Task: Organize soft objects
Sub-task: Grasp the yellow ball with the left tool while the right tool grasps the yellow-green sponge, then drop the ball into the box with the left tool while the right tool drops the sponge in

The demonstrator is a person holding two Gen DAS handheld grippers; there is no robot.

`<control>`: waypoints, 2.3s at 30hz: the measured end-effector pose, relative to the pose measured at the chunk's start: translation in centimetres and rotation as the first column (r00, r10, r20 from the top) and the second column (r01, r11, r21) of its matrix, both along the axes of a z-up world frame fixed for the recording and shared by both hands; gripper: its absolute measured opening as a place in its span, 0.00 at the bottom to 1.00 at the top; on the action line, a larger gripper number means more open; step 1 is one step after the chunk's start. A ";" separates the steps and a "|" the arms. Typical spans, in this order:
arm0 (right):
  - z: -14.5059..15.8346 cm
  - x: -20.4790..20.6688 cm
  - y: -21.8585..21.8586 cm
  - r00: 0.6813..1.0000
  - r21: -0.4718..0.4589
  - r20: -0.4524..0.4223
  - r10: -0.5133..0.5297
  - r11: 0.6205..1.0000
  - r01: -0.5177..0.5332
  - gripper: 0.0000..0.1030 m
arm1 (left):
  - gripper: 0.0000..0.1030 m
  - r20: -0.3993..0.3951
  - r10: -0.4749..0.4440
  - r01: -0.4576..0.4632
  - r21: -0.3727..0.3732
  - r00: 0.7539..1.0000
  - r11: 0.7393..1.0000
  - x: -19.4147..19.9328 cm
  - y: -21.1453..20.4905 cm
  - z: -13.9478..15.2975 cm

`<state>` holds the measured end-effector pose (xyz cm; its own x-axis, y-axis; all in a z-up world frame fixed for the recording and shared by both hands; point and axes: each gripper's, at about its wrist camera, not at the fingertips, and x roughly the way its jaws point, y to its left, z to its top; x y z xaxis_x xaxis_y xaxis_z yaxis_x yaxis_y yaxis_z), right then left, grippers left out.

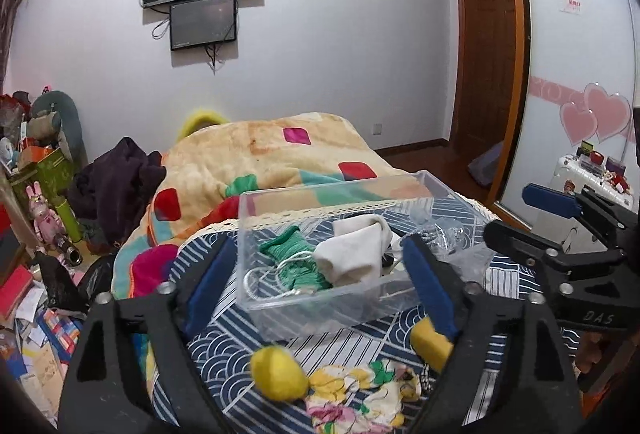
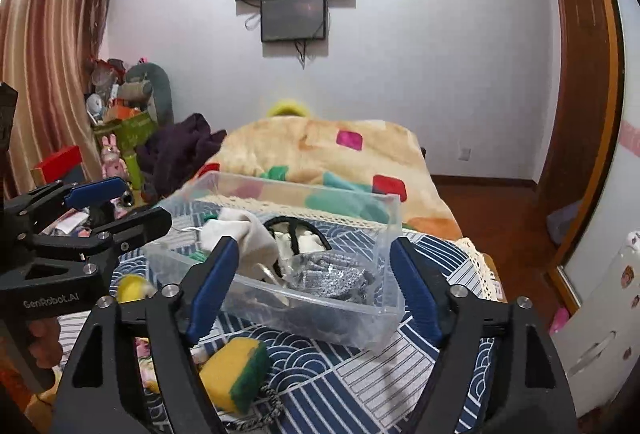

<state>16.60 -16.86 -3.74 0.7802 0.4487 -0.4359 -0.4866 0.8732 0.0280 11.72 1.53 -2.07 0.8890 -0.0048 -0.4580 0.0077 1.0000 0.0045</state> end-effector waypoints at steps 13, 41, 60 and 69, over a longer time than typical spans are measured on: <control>-3.8 -1.4 1.3 0.993 0.010 -0.104 0.063 0.998 -0.062 0.79 | 0.92 -0.110 0.070 -0.073 -0.022 0.992 0.997 -2.2 2.4 -5.7; -5.5 -2.7 2.4 0.974 0.007 -0.156 0.163 0.986 -0.164 0.27 | 0.37 -0.140 0.011 -0.027 -0.118 0.990 0.993 -2.6 2.9 -6.8; -0.2 0.3 2.2 0.999 0.070 0.010 0.039 0.997 -0.040 0.27 | 0.37 -0.015 -0.020 0.018 -0.116 1.000 0.993 0.8 2.5 -0.5; -1.7 2.9 3.3 0.997 0.062 -0.066 0.032 0.998 -0.028 0.27 | 0.37 -0.109 -0.007 -0.006 -0.124 0.994 0.992 4.5 2.7 -2.9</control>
